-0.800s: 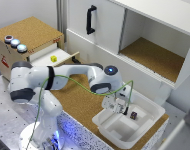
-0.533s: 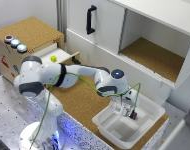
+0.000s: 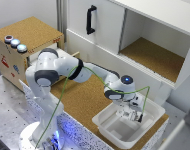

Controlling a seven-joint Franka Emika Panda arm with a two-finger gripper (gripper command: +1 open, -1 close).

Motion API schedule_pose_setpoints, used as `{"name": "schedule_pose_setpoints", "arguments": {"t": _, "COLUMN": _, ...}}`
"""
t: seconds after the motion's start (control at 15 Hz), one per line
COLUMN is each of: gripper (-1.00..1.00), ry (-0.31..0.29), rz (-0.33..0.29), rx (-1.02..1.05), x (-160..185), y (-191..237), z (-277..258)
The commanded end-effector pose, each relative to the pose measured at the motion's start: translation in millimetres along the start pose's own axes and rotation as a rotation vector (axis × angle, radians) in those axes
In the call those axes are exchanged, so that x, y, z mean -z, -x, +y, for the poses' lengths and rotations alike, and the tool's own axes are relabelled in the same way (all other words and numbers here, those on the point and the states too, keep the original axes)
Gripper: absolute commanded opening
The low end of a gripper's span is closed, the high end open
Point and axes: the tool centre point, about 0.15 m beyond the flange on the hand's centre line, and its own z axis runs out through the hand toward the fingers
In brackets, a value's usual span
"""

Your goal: Place the purple object inside the right cabinet

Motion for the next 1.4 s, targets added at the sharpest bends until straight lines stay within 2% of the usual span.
{"name": "schedule_pose_setpoints", "arguments": {"t": 0.0, "gripper": 1.00, "ry": -0.187, "rz": 0.021, "rx": 0.030, "x": -39.9, "y": -29.4, "z": 40.6}}
{"name": "schedule_pose_setpoints", "arguments": {"t": 0.07, "gripper": 1.00, "ry": -0.197, "rz": 0.028, "rx": 0.037, "x": -40.0, "y": -31.4, "z": 39.1}}
{"name": "schedule_pose_setpoints", "arguments": {"t": 0.13, "gripper": -1.00, "ry": -0.193, "rz": 0.052, "rx": 0.028, "x": -38.0, "y": -31.8, "z": 37.2}}
{"name": "schedule_pose_setpoints", "arguments": {"t": 0.2, "gripper": -1.00, "ry": -0.209, "rz": 0.072, "rx": 0.019, "x": -34.6, "y": -29.3, "z": 36.1}}
{"name": "schedule_pose_setpoints", "arguments": {"t": 0.4, "gripper": -1.00, "ry": -0.217, "rz": 0.076, "rx": 0.031, "x": -29.7, "y": -22.6, "z": 27.3}}
{"name": "schedule_pose_setpoints", "arguments": {"t": 0.67, "gripper": -1.00, "ry": -0.148, "rz": 0.043, "rx": 0.057, "x": -40.9, "y": -24.6, "z": 16.4}}
{"name": "schedule_pose_setpoints", "arguments": {"t": 0.93, "gripper": -1.00, "ry": -0.110, "rz": 0.055, "rx": 0.057, "x": -33.8, "y": -24.1, "z": 12.9}}
{"name": "schedule_pose_setpoints", "arguments": {"t": 1.13, "gripper": -1.00, "ry": -0.071, "rz": 0.094, "rx": -0.009, "x": -7.4, "y": -13.2, "z": 13.7}}
{"name": "schedule_pose_setpoints", "arguments": {"t": 1.33, "gripper": -1.00, "ry": -0.060, "rz": 0.172, "rx": -0.061, "x": 44.2, "y": -4.5, "z": 6.2}}
